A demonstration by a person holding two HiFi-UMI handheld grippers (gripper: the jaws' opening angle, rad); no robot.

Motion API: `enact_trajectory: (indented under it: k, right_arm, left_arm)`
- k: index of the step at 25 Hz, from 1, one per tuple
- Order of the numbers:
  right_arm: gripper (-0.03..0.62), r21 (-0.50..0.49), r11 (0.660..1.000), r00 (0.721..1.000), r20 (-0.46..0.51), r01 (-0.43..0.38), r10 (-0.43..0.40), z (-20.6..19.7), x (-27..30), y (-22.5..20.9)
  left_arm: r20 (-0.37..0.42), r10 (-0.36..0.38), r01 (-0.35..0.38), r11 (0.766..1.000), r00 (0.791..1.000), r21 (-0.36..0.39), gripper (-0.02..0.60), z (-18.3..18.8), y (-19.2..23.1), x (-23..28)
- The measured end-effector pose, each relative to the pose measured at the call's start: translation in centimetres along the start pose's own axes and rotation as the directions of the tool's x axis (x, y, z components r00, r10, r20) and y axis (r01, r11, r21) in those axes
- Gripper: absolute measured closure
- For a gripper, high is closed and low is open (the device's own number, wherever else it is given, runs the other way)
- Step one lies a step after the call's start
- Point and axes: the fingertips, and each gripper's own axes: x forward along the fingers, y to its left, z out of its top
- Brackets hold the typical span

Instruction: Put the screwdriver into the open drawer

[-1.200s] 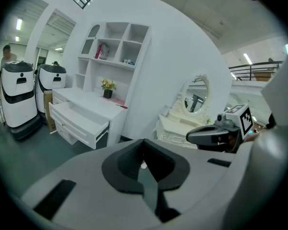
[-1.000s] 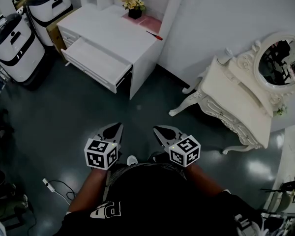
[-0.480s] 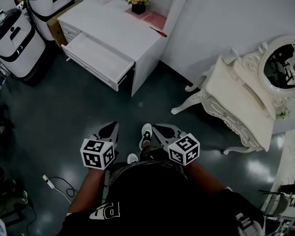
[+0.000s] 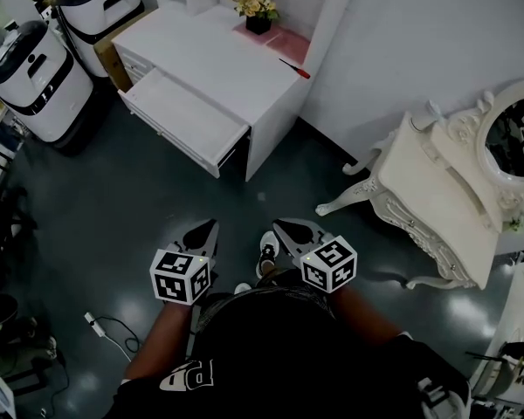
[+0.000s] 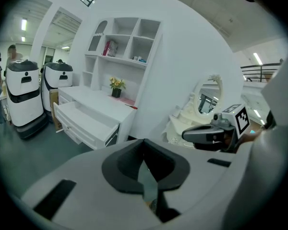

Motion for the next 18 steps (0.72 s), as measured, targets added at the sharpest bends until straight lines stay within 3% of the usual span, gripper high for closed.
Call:
enact_trajectory:
  k: [18]
  right_arm:
    - [0.585,0.028,0.999,0.997,0.069,0.031,-0.033,6.2,1.4,-12.9]
  left_arm:
    - [-0.028,-0.002,0.003,0.998,1.0,0.059,0.566,7.9,-1.4,11.0]
